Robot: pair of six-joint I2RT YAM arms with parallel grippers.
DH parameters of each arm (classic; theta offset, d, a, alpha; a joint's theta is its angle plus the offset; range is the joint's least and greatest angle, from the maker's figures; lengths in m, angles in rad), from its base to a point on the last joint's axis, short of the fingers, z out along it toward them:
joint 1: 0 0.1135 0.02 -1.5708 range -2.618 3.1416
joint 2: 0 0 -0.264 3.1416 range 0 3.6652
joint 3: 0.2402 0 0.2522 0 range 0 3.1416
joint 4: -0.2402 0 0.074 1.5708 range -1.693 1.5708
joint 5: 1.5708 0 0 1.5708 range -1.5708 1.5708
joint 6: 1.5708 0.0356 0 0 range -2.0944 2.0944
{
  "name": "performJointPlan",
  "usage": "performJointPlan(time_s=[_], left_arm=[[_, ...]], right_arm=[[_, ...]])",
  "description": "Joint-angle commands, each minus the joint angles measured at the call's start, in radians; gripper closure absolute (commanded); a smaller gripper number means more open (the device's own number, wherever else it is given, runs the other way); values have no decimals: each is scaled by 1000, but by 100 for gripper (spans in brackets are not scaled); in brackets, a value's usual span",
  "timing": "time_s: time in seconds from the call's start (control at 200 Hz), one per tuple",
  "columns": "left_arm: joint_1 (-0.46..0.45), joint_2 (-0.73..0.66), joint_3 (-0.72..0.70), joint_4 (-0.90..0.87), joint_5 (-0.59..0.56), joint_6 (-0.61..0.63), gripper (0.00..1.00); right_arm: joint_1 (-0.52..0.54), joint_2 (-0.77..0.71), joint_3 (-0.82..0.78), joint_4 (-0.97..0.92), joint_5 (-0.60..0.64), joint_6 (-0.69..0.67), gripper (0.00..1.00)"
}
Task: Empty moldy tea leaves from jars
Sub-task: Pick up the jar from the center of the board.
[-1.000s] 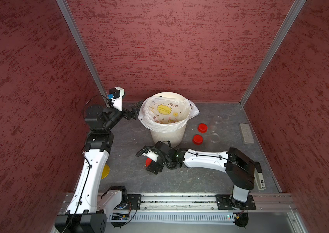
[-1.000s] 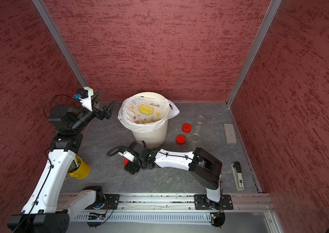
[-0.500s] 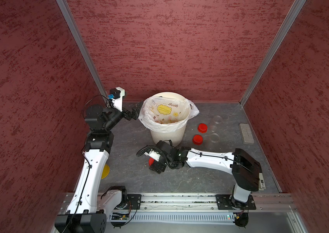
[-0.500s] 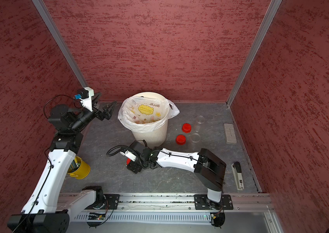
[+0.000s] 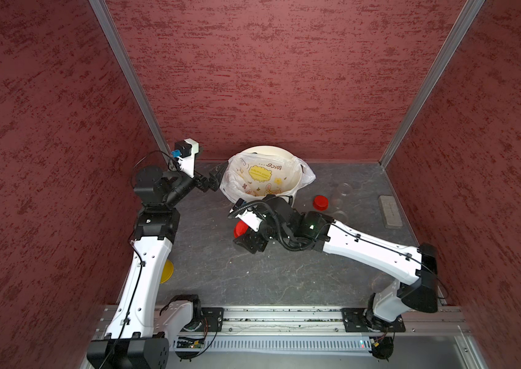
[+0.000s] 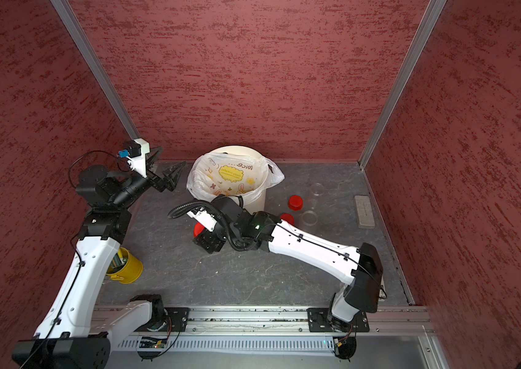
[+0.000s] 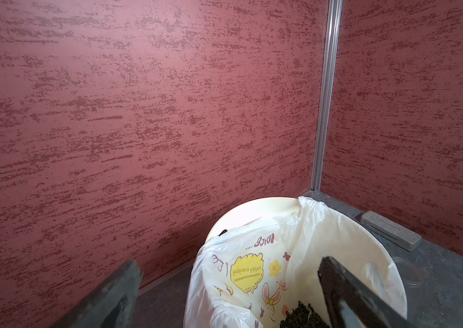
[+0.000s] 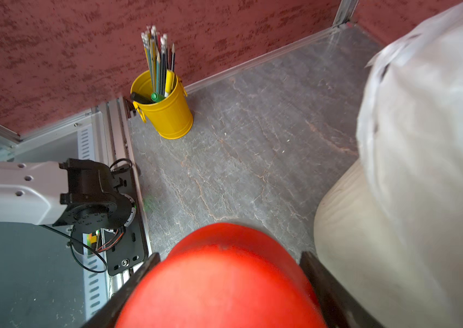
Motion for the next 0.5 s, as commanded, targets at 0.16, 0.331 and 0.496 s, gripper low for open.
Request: performJointPlan(time_s=[0.16,0.331,0.496], left_arm=[[43,-21,-8,84,101,-37,0],[59,-19,-6,116,194,-48,0],[64,-15,-1,129,303,-40,0]], right_arm=[[-113,-28,156,-136,-12,-15,55],[-179,-9,259,-158,-69,-18,56],[-230,19,360,-185,-110,-38,57]])
